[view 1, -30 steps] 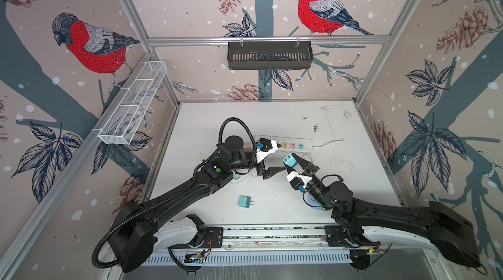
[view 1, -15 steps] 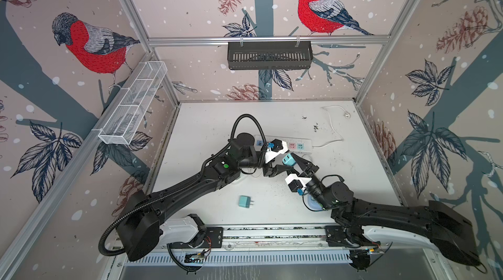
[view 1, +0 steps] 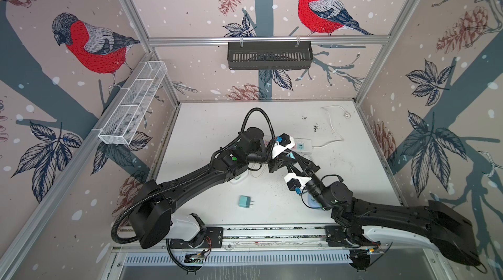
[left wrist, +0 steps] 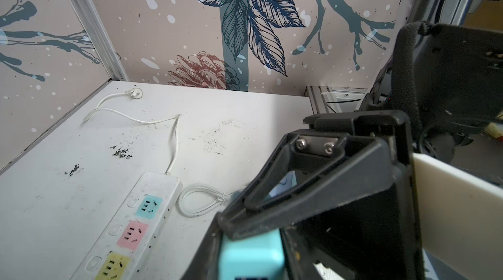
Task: Insert the plug
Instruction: 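Close the left gripper on the teal adapter while the right gripper opens and withdraws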
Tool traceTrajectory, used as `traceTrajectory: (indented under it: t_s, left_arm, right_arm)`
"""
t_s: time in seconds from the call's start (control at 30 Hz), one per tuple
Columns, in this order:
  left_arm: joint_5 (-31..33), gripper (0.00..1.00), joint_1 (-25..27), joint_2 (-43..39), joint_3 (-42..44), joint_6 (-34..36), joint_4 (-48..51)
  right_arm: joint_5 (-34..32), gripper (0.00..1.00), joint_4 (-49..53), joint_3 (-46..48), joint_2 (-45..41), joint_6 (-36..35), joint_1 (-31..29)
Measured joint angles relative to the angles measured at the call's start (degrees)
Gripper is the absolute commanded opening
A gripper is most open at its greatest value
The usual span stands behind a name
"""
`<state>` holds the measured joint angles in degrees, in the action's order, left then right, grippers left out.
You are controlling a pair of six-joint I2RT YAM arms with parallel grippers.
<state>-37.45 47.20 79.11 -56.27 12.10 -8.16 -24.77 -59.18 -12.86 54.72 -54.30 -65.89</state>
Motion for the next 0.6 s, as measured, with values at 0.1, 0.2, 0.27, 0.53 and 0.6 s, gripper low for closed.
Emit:
traceTrajectory:
  t_s: [0.1,0.2,0.27,0.53,0.6]
  left_arm:
    - [0.24,0.00,0.31,0.15,-0.02,0.81,0.04]
    - [3.08,0.00,0.35,-0.39,1.29,2.05,0.57]
    - [5.57,0.00,0.33,-1.49,2.99,2.56,0.46]
    - [16.31,0.00,0.33,-9.18,11.69,4.04,-7.82]
    - [17.46,0.00,0.33,-9.99,13.53,5.42,-10.29]
  right_arm:
    - [0.48,1.00,0.24,1.01,-1.36,0.68,-0.04]
    - [0.92,1.00,0.04,2.29,-3.72,2.19,-0.13]
    - [1.53,1.00,0.81,3.30,-5.92,3.67,-0.15]
    - [2.23,1.00,8.26,9.27,-20.85,15.80,2.62]
    - [2.27,1.00,10.27,11.06,-25.77,20.85,5.22]
